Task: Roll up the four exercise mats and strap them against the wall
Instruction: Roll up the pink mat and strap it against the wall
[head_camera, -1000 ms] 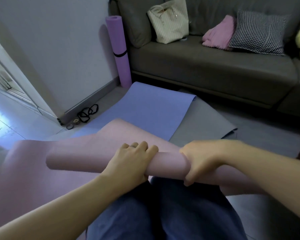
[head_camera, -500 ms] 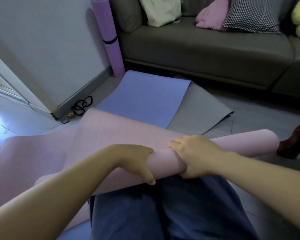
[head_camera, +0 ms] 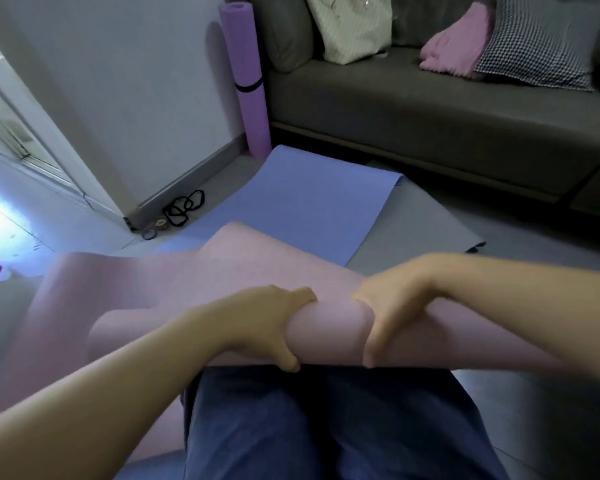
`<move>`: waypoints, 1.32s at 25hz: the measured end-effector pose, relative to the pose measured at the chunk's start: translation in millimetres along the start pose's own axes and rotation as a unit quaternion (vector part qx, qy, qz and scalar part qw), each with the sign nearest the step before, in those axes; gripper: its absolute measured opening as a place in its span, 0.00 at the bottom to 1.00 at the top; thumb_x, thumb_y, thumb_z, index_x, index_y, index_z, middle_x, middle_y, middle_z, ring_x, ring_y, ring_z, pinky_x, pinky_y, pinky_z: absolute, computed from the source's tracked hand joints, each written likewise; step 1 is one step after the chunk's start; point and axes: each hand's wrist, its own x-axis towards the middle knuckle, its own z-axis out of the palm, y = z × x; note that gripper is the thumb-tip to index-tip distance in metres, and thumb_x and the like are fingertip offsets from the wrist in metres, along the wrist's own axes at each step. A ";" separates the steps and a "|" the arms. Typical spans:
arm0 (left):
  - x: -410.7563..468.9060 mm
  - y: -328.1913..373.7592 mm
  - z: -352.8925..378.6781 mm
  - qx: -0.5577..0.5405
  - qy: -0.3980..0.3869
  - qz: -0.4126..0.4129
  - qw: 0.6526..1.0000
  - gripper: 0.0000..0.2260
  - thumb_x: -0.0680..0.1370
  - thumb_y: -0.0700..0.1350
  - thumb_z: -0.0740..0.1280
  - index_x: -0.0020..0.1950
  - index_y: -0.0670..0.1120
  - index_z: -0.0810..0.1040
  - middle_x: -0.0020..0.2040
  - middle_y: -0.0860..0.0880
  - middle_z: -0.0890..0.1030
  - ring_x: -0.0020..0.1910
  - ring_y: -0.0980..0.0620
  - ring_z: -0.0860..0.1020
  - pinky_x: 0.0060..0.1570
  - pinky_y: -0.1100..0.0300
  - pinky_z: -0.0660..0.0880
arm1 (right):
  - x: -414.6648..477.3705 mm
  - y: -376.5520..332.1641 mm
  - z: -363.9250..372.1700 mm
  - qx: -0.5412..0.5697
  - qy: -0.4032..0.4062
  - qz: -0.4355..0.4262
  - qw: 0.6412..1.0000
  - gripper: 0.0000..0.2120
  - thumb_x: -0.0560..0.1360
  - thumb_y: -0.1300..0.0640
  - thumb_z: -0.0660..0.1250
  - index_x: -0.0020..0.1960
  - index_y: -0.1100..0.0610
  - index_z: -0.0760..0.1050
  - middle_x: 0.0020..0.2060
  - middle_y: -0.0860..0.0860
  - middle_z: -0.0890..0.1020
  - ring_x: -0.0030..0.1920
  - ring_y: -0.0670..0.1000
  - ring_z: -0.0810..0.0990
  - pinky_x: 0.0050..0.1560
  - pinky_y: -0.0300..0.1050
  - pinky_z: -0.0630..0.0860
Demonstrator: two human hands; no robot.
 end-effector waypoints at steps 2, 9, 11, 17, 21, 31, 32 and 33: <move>10.0 1.9 2.6 -0.001 -0.090 -0.011 0.996 0.30 0.66 0.53 0.76 0.63 0.55 0.66 0.55 0.54 0.75 0.51 0.53 0.73 0.47 0.58 0.69 | -5.4 1.5 26.5 -0.003 0.086 -0.016 0.996 0.34 0.64 0.36 0.73 0.64 0.47 0.67 0.59 0.44 0.73 0.58 0.48 0.74 0.58 0.45 0.74; 33.3 6.9 -9.3 -0.015 -0.196 -0.054 0.979 0.29 0.67 0.59 0.74 0.63 0.56 0.66 0.59 0.54 0.72 0.57 0.52 0.72 0.58 0.54 0.72 | 1.7 -2.2 88.6 -0.127 0.338 0.004 0.933 0.37 0.67 0.41 0.69 0.71 0.51 0.60 0.62 0.50 0.70 0.60 0.55 0.71 0.59 0.51 0.70; 21.5 12.7 8.7 0.088 -0.051 -0.040 0.994 0.34 0.66 0.61 0.72 0.68 0.55 0.62 0.61 0.52 0.66 0.60 0.50 0.68 0.58 0.51 0.71 | 4.3 5.6 75.7 -0.094 0.330 -0.010 0.939 0.30 0.66 0.43 0.69 0.65 0.48 0.65 0.56 0.47 0.73 0.57 0.53 0.74 0.51 0.46 0.72; 9.6 19.0 22.6 0.151 0.135 -0.027 0.979 0.29 0.69 0.55 0.68 0.66 0.54 0.62 0.56 0.51 0.73 0.52 0.47 0.75 0.46 0.55 0.70 | 11.4 8.3 24.8 0.009 0.144 -0.043 0.989 0.25 0.64 0.46 0.76 0.54 0.47 0.68 0.47 0.45 0.77 0.46 0.49 0.76 0.43 0.46 0.75; -3.6 14.2 -8.7 0.055 0.014 -0.034 0.998 0.27 0.66 0.55 0.72 0.62 0.56 0.67 0.52 0.54 0.75 0.49 0.50 0.75 0.44 0.56 0.71 | -3.9 -0.9 15.9 0.036 0.123 -0.080 0.989 0.19 0.66 0.47 0.74 0.52 0.46 0.70 0.46 0.44 0.77 0.45 0.47 0.77 0.44 0.45 0.78; 14.7 10.2 -9.9 -0.174 -0.276 -0.083 0.942 0.25 0.70 0.55 0.74 0.64 0.54 0.70 0.59 0.53 0.79 0.57 0.51 0.78 0.58 0.56 0.75 | -1.9 -12.2 91.9 -0.201 0.360 -0.049 0.910 0.41 0.52 0.42 0.76 0.62 0.55 0.71 0.49 0.52 0.77 0.46 0.56 0.77 0.40 0.51 0.76; 9.3 11.6 -7.8 -0.121 -0.241 -0.072 0.960 0.28 0.70 0.58 0.73 0.66 0.55 0.69 0.60 0.54 0.77 0.58 0.51 0.76 0.60 0.55 0.73 | 3.7 -10.5 95.1 -0.198 0.395 -0.054 0.895 0.39 0.49 0.43 0.75 0.57 0.55 0.74 0.43 0.52 0.77 0.40 0.55 0.77 0.34 0.49 0.75; 1.9 13.8 -4.6 -0.054 -0.188 -0.065 0.978 0.31 0.69 0.61 0.72 0.68 0.55 0.66 0.62 0.53 0.73 0.60 0.51 0.73 0.61 0.53 0.71 | 6.8 -11.0 94.1 -0.180 0.411 -0.057 0.892 0.36 0.49 0.44 0.73 0.56 0.54 0.74 0.42 0.51 0.77 0.39 0.55 0.77 0.34 0.48 0.74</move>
